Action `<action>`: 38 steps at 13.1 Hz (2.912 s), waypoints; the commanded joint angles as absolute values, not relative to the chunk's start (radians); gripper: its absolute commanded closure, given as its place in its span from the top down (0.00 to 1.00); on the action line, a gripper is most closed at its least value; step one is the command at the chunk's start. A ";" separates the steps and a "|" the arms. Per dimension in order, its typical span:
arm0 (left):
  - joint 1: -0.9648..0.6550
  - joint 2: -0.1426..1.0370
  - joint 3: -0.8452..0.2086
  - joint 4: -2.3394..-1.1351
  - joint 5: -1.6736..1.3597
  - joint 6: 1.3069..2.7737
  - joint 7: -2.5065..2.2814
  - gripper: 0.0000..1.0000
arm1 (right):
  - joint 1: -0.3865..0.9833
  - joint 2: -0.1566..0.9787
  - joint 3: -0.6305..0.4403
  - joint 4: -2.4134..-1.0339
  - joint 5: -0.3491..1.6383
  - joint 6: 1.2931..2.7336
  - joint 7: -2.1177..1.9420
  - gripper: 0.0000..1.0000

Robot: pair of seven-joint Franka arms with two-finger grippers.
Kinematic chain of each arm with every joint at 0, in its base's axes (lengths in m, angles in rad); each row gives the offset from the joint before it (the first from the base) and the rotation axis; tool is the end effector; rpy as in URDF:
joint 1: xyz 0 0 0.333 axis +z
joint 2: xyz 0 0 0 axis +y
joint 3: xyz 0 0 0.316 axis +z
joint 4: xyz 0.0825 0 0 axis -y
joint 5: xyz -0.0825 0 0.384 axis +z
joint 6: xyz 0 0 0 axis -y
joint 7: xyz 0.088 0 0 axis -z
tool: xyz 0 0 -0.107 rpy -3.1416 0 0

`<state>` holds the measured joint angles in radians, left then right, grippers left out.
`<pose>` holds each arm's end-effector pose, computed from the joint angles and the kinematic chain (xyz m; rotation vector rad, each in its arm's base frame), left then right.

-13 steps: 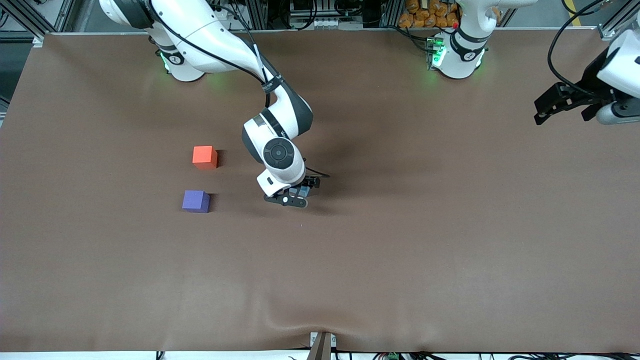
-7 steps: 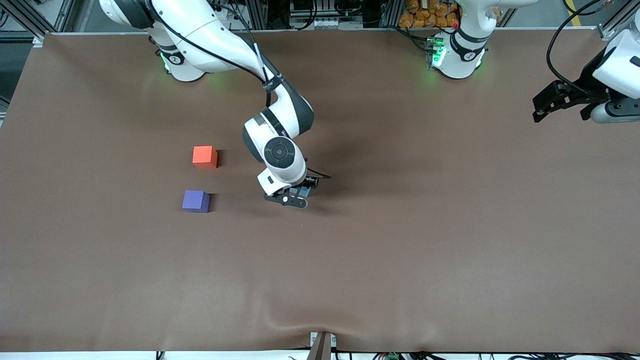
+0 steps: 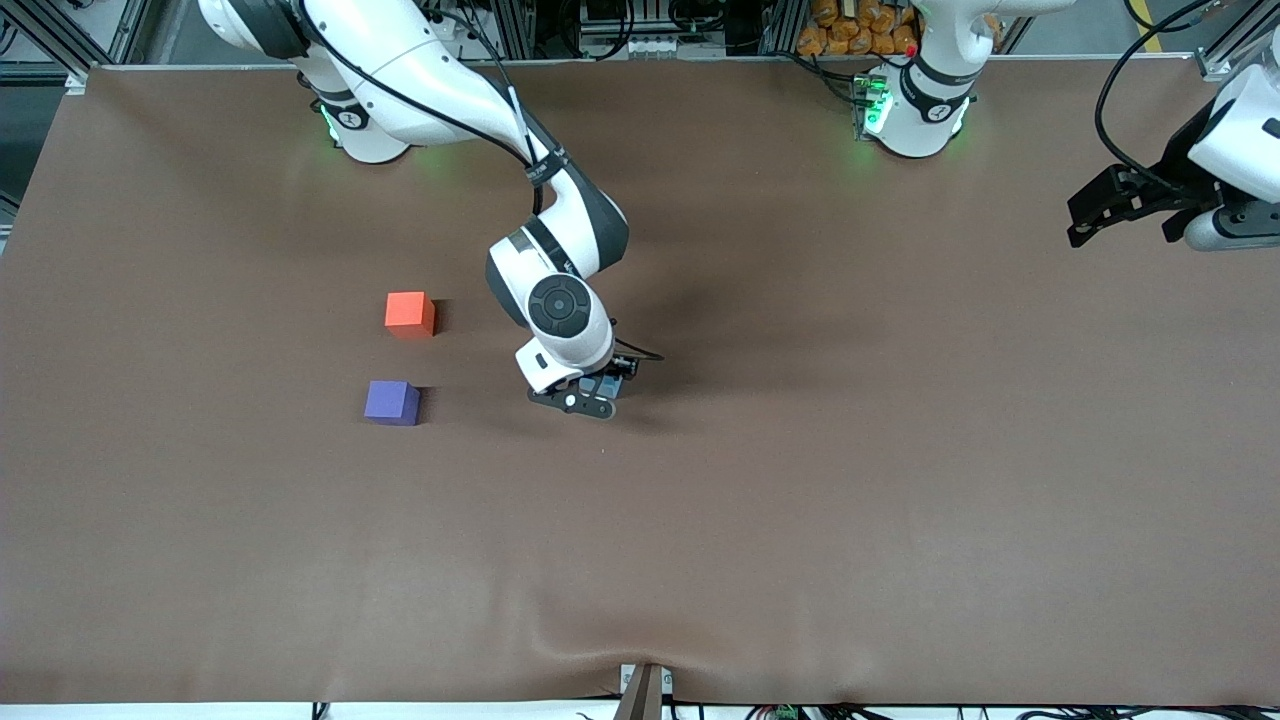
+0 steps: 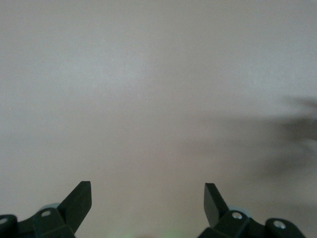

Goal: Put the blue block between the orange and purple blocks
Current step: 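Carry the light blue cube with the right gripper toward the purple cube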

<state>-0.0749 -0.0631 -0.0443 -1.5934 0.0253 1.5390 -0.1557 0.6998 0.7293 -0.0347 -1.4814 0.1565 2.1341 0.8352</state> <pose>0.5282 -0.0613 0.6453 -3.1144 -0.0584 -0.0193 0.5514 0.4462 0.2376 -3.0851 0.3890 0.1981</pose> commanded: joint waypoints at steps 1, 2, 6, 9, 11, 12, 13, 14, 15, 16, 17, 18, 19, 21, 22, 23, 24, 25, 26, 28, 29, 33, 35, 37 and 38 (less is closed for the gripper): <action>-0.069 -0.040 -0.048 -1.565 0.025 1.539 -0.138 1.00 | 0.623 0.703 -0.035 -1.341 0.187 1.938 0.835 0.18; -0.068 -0.038 -0.048 -1.563 0.025 1.542 -0.138 1.00 | 0.582 0.696 -0.029 -1.288 0.186 1.852 0.831 0.18; -0.066 -0.038 -0.048 -1.565 0.023 1.542 -0.137 1.00 | 0.399 0.568 -0.031 -1.292 0.195 1.660 0.550 0.21; -0.066 -0.040 -0.048 -1.568 0.023 1.542 -0.137 1.00 | 0.319 0.494 -0.037 -1.342 0.184 1.562 0.409 0.21; -0.066 -0.040 -0.048 -1.568 0.023 1.542 -0.137 1.00 | 0.255 0.392 -0.043 -1.486 0.175 1.591 0.265 0.21; -0.067 -0.038 -0.048 -1.566 0.025 1.542 -0.137 1.00 | 0.230 0.346 -0.043 -1.550 0.175 1.606 0.230 0.21; -0.067 -0.038 -0.048 -1.566 0.026 1.542 -0.137 1.00 | 0.227 0.309 -0.044 -1.615 0.169 1.635 0.224 0.21; -0.067 -0.040 -0.048 -1.566 0.026 1.542 -0.137 1.00 | 0.226 0.276 -0.044 -1.684 0.154 1.678 0.219 0.21; -0.067 -0.038 -0.048 -1.565 0.028 1.542 -0.137 1.00 | 0.222 0.255 -0.044 -1.747 0.143 1.725 0.186 0.21; -0.067 -0.040 -0.048 -1.565 0.028 1.543 -0.137 1.00 | 0.206 0.241 -0.046 -1.802 0.141 1.767 0.143 0.21; -0.069 -0.038 -0.048 -1.565 0.028 1.545 -0.137 1.00 | 0.190 0.224 -0.046 -1.857 0.140 1.811 0.102 0.21; -0.071 -0.038 -0.048 -1.565 0.028 1.548 -0.137 1.00 | 0.184 0.216 -0.046 -1.902 0.140 1.856 0.077 0.21; -0.071 -0.038 -0.048 -1.565 0.028 1.548 -0.137 1.00 | 0.184 0.216 -0.046 -1.937 0.140 1.888 0.072 0.21; -0.068 -0.043 -0.048 -1.566 0.031 1.549 -0.137 1.00 | 0.186 0.190 -0.043 -2.040 0.140 1.997 0.072 0.21; -0.067 -0.046 -0.048 -1.566 0.029 1.548 -0.137 1.00 | 0.190 0.186 -0.041 -2.074 0.140 2.040 0.068 0.21; -0.067 -0.046 -0.048 -1.565 0.031 1.548 -0.137 1.00 | 0.192 0.189 -0.041 -2.083 0.140 2.057 0.067 0.21; -0.067 -0.046 -0.048 -1.565 0.031 1.548 -0.137 1.00 | 0.195 0.189 -0.041 -2.104 0.140 2.074 0.067 0.21; -0.067 -0.046 -0.048 -1.566 0.031 1.548 -0.137 1.00 | 0.193 0.189 -0.041 -2.129 0.140 2.107 0.063 0.21; -0.067 -0.046 -0.048 -1.566 0.031 1.548 -0.137 1.00 | 0.196 0.192 -0.041 -2.144 0.140 2.135 0.055 0.21; -0.067 -0.046 -0.048 -1.566 0.031 1.548 -0.137 1.00 | 0.201 0.199 -0.041 -2.166 0.140 2.186 0.057 0.21; -0.067 -0.046 -0.048 -1.566 0.031 1.548 -0.137 1.00 | 0.201 0.204 -0.041 -2.166 0.140 2.189 0.055 0.21; -0.066 -0.055 -0.048 -1.565 0.034 1.548 -0.137 1.00 | 0.212 0.235 -0.041 -2.171 0.140 2.215 0.057 0.21; -0.066 -0.063 -0.048 -1.566 0.034 1.548 -0.137 1.00 | 0.216 0.253 -0.041 -2.174 0.140 2.240 0.057 0.21; -0.067 -0.063 -0.048 -1.568 0.034 1.546 -0.137 1.00 | 0.215 0.265 -0.041 -2.174 0.140 2.249 0.057 0.21; -0.067 -0.061 -0.048 -1.568 0.034 1.546 -0.137 1.00 | 0.215 0.278 -0.041 -2.175 0.140 2.261 0.057 0.21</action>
